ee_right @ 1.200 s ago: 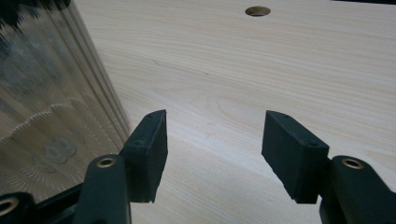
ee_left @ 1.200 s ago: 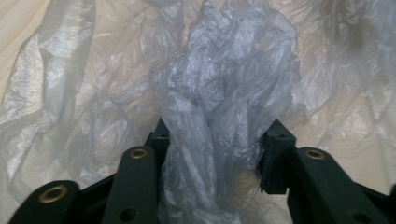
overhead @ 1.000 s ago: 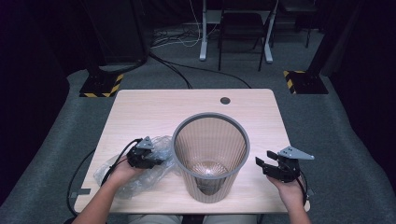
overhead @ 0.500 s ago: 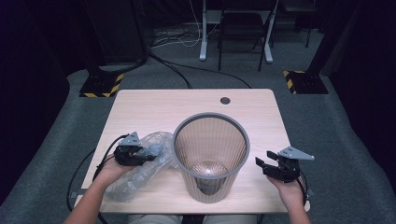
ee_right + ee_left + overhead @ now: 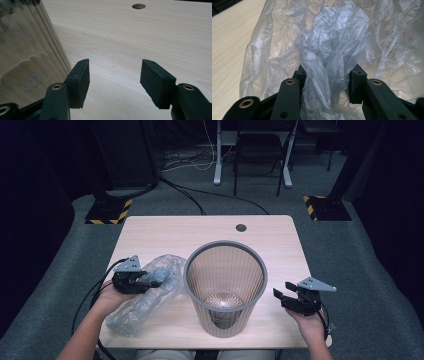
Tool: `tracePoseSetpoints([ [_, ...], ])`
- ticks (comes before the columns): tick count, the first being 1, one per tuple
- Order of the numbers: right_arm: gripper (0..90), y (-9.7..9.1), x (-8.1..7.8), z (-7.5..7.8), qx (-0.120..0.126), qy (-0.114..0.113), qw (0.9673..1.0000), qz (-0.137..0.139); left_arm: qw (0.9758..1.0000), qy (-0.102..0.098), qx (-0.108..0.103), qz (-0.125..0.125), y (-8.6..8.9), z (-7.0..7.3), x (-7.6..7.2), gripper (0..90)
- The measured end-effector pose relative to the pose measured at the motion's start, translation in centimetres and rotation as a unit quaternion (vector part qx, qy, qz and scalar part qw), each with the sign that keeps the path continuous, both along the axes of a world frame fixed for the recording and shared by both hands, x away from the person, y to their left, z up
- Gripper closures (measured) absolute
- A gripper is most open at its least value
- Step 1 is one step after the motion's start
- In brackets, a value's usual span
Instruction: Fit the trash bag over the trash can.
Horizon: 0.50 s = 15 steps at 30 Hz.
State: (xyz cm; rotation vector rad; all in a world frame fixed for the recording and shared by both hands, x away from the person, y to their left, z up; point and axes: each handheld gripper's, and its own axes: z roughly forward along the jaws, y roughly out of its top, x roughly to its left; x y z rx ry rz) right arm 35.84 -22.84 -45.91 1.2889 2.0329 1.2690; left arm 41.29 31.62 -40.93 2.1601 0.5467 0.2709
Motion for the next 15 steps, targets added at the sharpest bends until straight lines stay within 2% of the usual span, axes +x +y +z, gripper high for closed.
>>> tracePoseSetpoints([
  [9, 39.6, 0.0, 0.0, 0.0, 0.001, 0.003, 1.0000, 0.005, 0.9997, -0.003, -0.022, 0.011, 0.7, 1.3, -0.2, 62.4],
  [15, 39.9, 0.0, 0.0, 0.1, 0.007, 0.003, 0.9998, 0.020, 0.9991, -0.004, -0.040, 0.015, 1.2, 1.8, -0.3, 62.5],
])
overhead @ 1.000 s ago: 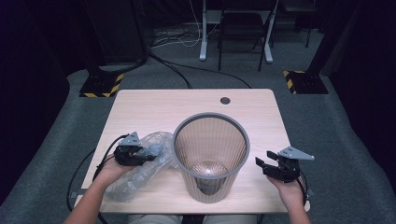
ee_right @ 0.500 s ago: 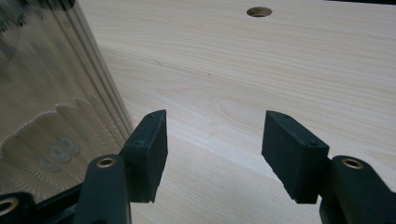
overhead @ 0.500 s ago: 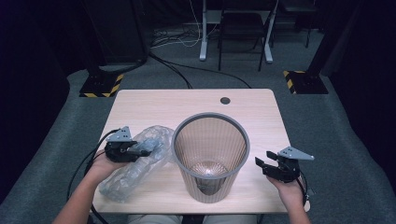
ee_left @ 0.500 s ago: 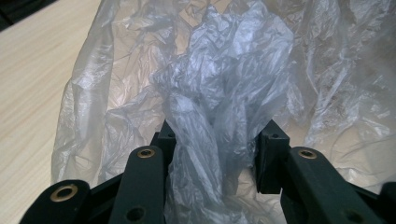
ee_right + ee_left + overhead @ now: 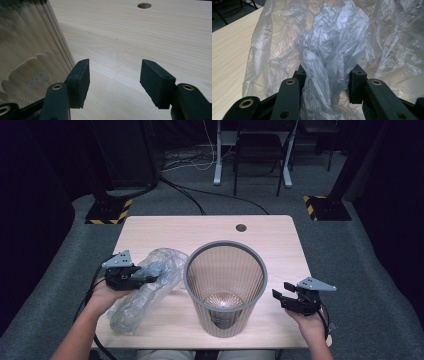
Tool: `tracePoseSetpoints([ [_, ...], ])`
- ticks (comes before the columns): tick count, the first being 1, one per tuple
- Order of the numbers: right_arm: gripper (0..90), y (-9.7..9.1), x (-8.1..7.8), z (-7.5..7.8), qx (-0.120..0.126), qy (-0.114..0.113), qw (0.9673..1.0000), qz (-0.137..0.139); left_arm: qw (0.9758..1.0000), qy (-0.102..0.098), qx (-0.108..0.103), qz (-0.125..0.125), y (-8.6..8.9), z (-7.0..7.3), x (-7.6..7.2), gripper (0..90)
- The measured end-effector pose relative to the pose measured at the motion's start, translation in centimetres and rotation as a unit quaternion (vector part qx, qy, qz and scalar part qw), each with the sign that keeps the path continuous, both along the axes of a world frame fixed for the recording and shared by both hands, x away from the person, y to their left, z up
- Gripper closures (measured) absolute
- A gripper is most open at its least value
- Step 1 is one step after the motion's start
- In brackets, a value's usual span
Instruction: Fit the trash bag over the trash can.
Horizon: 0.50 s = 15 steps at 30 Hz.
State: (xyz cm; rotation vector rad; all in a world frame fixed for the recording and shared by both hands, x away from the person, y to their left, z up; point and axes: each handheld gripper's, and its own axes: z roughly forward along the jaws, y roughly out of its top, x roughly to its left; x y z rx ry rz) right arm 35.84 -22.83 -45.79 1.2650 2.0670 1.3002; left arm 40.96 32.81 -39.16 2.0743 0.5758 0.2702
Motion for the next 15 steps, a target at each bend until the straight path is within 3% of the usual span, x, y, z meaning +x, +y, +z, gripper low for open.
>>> tracePoseSetpoints([
  [7, 39.9, -0.2, -0.4, 1.6, 0.013, -0.009, 0.9993, 0.033, 0.9999, -0.011, -0.011, -0.003, 0.4, 1.4, -0.4, 62.5],
  [12, 40.4, -0.1, -0.8, 3.8, 0.028, -0.020, 0.9949, 0.095, 0.9996, -0.023, -0.016, -0.009, 0.6, 2.9, -0.9, 62.6],
  [15, 40.7, 0.1, -1.2, 5.2, 0.031, -0.037, 0.9928, 0.110, 0.9991, -0.031, -0.026, -0.015, 0.9, 4.1, -1.3, 62.6],
])
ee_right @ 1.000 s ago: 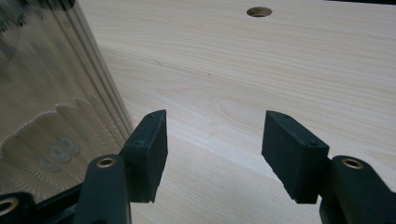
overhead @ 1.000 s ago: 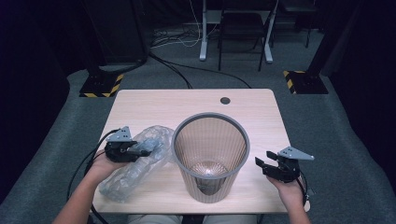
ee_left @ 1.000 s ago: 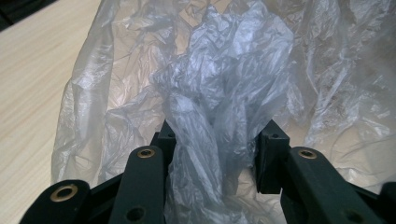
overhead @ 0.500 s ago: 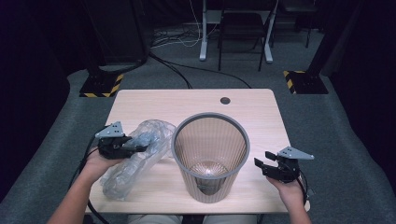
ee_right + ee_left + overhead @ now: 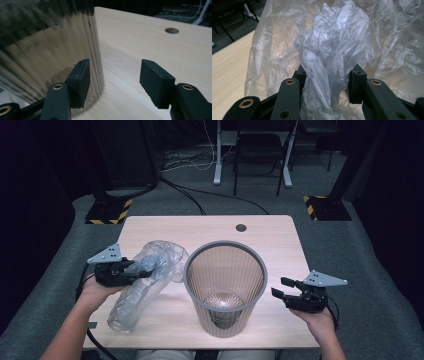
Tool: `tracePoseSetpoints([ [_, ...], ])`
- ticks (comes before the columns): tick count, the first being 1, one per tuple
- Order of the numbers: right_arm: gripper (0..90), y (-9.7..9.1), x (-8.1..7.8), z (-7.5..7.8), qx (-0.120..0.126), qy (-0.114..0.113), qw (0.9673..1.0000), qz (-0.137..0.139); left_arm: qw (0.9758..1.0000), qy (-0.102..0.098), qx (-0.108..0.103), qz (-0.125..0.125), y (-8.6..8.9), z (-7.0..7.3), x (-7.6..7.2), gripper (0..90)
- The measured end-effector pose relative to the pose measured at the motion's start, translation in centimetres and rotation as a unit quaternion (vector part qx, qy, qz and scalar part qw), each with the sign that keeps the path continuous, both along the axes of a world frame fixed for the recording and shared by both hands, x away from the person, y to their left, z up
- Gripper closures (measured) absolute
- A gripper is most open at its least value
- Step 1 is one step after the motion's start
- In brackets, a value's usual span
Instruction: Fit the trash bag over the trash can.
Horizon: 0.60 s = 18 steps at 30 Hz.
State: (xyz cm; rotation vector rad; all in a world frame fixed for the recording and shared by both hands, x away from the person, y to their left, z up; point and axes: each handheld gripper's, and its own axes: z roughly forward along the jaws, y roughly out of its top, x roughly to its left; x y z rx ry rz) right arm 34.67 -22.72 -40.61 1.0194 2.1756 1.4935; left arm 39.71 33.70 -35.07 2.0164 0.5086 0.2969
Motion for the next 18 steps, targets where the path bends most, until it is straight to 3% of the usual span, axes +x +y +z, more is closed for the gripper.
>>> tracePoseSetpoints([
  [5, 40.9, 0.3, -0.5, 1.9, -0.007, -0.007, 0.9997, 0.022, 0.9998, -0.011, -0.017, -0.008, 0.5, 1.7, -0.6, 62.6],
  [10, 40.0, 0.6, -0.7, 3.8, -0.018, -0.011, 0.9994, 0.029, 0.9994, -0.022, -0.020, -0.014, 0.8, 3.4, -1.0, 62.7],
  [18, 39.9, 0.8, -0.8, 6.2, 0.006, -0.032, 0.9990, 0.030, 0.9980, -0.049, -0.031, -0.024, 0.5, 6.3, -1.4, 62.8],
])
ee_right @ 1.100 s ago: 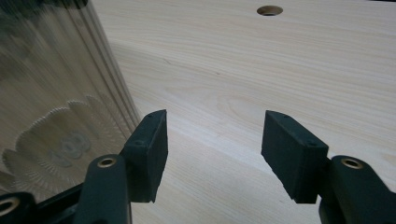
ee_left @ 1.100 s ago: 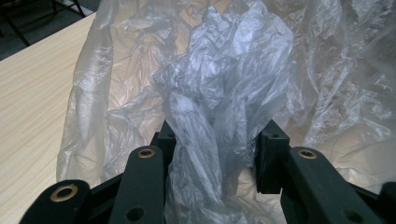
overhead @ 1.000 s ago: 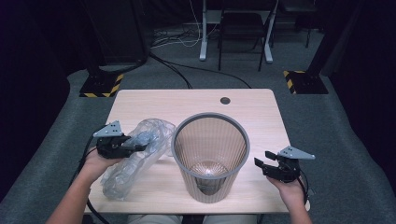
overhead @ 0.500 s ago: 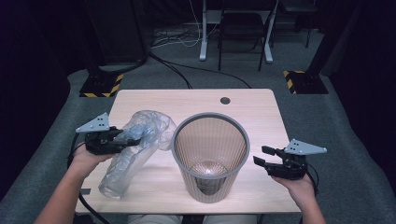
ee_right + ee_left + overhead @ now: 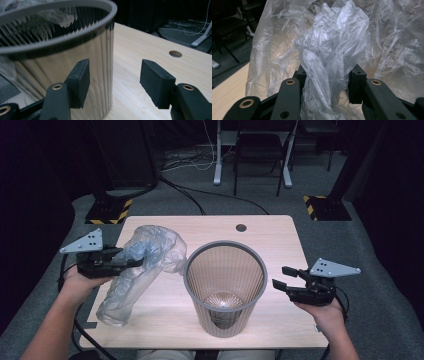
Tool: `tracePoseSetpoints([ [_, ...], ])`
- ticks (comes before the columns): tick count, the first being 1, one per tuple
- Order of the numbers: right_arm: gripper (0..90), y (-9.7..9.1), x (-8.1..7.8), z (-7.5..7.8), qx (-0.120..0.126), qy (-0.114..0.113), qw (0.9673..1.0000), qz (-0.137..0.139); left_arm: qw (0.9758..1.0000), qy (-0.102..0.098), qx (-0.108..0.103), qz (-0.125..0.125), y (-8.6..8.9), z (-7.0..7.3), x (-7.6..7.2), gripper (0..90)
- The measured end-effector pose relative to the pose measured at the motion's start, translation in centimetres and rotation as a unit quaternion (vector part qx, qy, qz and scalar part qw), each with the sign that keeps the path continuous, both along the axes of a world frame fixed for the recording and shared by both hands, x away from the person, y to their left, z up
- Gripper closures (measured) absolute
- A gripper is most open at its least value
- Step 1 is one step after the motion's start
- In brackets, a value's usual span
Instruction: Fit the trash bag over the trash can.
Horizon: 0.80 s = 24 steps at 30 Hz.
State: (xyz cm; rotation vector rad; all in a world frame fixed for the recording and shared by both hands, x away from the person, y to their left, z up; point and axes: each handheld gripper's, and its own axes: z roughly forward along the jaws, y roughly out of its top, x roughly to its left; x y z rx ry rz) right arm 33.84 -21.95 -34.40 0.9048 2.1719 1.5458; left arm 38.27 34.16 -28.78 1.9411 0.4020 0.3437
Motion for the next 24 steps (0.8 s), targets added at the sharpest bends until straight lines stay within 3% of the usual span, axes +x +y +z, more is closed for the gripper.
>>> tracePoseSetpoints([
  [6, 38.9, 0.3, -0.4, 1.1, 0.032, -0.009, 0.9994, 0.003, 0.9998, -0.007, -0.005, -0.016, -1.2, 1.1, 0.0, 62.8],
  [24, 38.8, 1.1, -0.3, 2.2, 0.027, -0.019, 0.9994, 0.009, 0.9983, -0.033, -0.004, -0.049, -4.5, 4.9, 0.6, 62.9],
])
